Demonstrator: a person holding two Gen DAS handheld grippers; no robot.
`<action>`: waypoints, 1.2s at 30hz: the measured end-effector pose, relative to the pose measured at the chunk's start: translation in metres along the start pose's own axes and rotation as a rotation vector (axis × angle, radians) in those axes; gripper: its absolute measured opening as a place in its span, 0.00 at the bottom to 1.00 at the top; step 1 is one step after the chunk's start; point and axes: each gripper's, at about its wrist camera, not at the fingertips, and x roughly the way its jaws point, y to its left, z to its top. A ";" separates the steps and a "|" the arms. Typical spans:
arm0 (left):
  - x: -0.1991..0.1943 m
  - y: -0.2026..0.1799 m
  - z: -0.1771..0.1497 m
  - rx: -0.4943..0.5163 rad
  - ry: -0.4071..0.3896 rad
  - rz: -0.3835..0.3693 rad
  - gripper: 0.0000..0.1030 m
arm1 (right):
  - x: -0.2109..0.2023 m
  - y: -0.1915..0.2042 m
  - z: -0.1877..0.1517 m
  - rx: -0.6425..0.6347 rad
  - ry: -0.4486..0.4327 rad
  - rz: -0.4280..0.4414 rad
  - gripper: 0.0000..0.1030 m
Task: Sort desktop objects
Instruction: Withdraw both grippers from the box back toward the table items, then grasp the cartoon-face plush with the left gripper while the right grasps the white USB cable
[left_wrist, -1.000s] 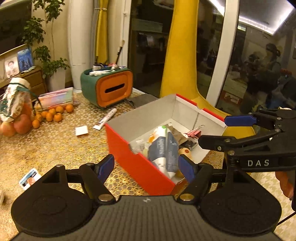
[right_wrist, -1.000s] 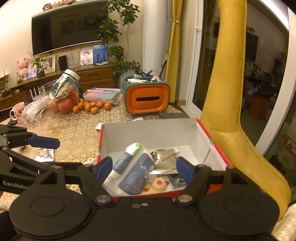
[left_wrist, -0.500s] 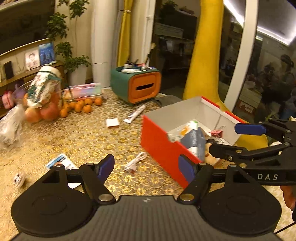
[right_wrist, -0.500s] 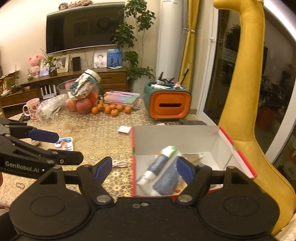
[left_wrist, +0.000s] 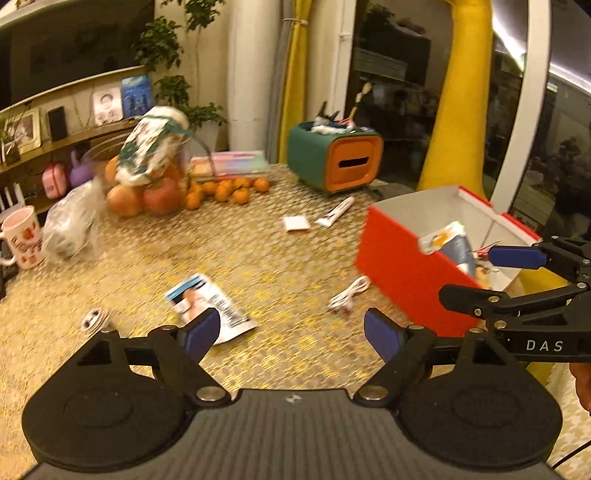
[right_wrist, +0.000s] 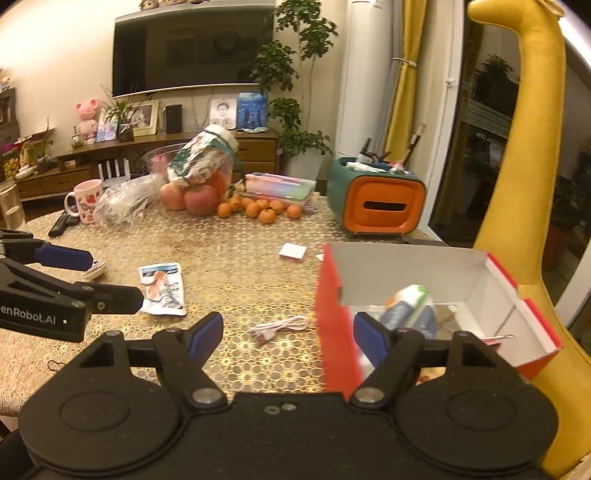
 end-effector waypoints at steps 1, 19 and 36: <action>0.001 0.006 -0.002 -0.009 0.002 0.007 0.83 | 0.004 0.005 0.000 -0.005 0.001 -0.005 0.77; 0.049 0.106 -0.029 -0.079 0.027 0.128 1.00 | 0.110 0.041 -0.019 0.015 0.104 -0.042 0.88; 0.109 0.175 -0.031 -0.119 0.087 0.216 1.00 | 0.178 0.032 -0.023 0.083 0.183 -0.111 0.88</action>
